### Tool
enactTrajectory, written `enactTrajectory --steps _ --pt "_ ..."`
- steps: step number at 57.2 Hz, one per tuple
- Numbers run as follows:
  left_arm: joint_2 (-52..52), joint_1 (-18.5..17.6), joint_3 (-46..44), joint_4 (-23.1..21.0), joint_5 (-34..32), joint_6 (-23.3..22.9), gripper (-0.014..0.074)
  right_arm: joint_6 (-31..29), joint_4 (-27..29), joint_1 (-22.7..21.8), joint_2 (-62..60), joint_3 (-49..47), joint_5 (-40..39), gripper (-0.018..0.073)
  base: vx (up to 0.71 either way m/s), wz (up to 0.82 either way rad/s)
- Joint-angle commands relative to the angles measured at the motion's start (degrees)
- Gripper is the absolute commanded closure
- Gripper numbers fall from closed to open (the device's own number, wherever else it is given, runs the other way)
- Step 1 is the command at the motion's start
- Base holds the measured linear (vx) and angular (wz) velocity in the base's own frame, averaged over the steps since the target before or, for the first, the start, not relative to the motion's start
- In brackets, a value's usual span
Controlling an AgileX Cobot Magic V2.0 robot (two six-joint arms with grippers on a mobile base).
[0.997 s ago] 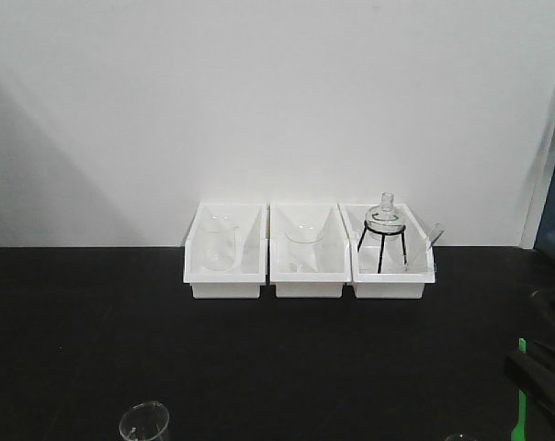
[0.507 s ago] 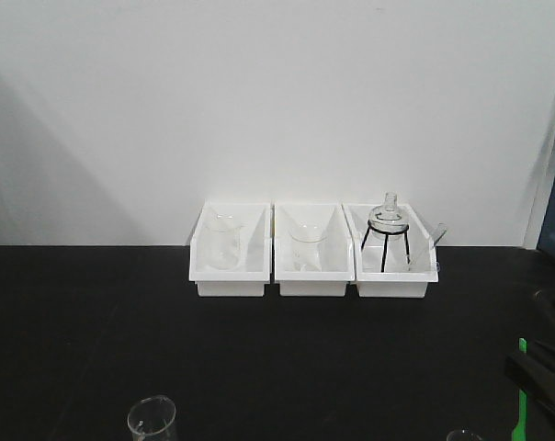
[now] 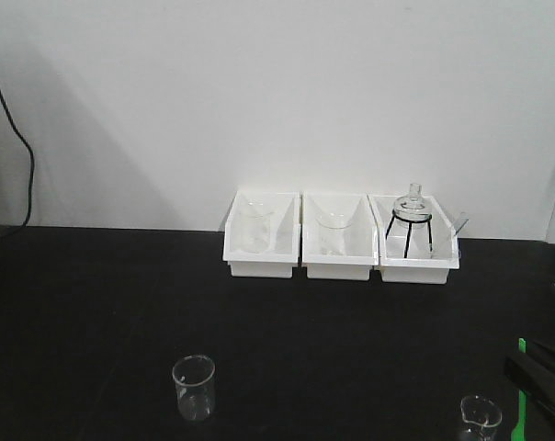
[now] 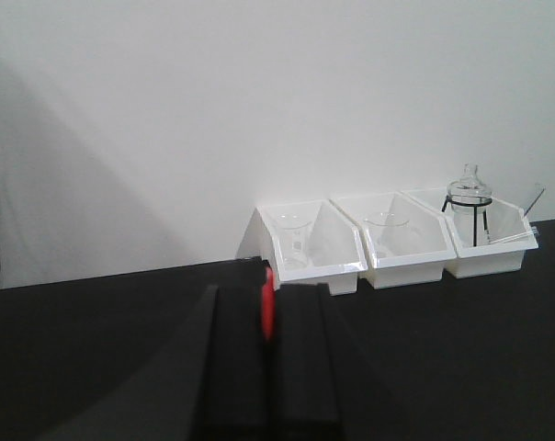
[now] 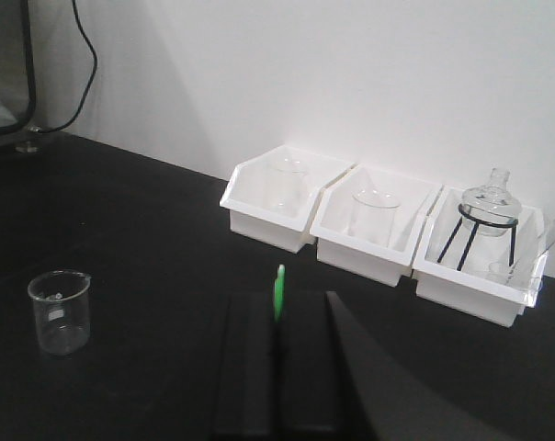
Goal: Sort red and green spoons into left cabinet
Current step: 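Drive the base away from the bench holding both spoons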
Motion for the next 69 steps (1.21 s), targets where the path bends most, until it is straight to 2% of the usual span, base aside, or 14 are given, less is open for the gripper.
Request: enactTrajectory --steps 1,37,69 --pt "-0.08 -0.15 -1.52 -0.61 -4.21 -0.18 0.0603 -0.17 1.41 -0.17 -0.37 -1.59 -2.51 0.0565 -0.22 0.08" --pt "-0.08 -0.15 -1.52 -0.61 -4.21 -0.18 0.0603 -0.17 1.41 -0.17 -0.37 -1.59 -2.51 0.0565 -0.26 0.18" --pt "-0.08 -0.15 -1.52 -0.61 -4.15 -0.18 0.0603 -0.17 1.41 -0.17 -0.37 -1.59 -2.49 0.0565 -0.16 0.47"
